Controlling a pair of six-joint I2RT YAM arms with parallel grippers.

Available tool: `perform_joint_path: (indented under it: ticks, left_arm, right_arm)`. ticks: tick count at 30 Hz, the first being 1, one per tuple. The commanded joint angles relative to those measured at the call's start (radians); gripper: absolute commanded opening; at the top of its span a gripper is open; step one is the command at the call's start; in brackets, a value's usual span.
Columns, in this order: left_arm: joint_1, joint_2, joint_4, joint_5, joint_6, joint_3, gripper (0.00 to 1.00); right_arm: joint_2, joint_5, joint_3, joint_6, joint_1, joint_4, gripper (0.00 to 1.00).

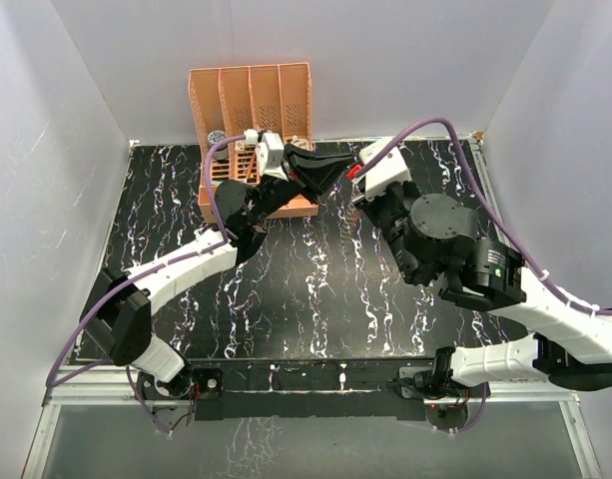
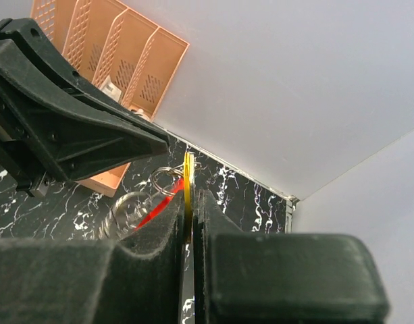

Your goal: Remove the keys from the keyring

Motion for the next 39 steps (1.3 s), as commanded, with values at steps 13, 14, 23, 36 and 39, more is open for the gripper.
perform_joint_path:
  ticks: [13,14,23,36,39]
  left_arm:
    - [0.004,-0.149,-0.213,0.003,0.073,0.038,0.37]
    - [0.004,-0.173,-0.222,-0.019,0.085,0.023,0.38]
    - [0.004,-0.292,-0.351,-0.104,0.196,-0.082,0.41]
    - [0.003,-0.398,-0.426,-0.248,0.236,-0.185,0.51]
    - [0.004,-0.398,-0.416,-0.258,0.231,-0.166,0.64]
  right_arm:
    - [0.045,0.056,0.059,-0.107,0.005,0.002,0.00]
    - [0.060,0.062,0.070,-0.122,0.006,-0.008,0.00]
    - [0.173,0.109,0.179,-0.260,0.005,-0.077,0.00]
    - [0.177,0.146,0.150,-0.514,0.006,0.100,0.00]
    - [0.173,0.109,0.141,-0.523,0.006,0.082,0.00]
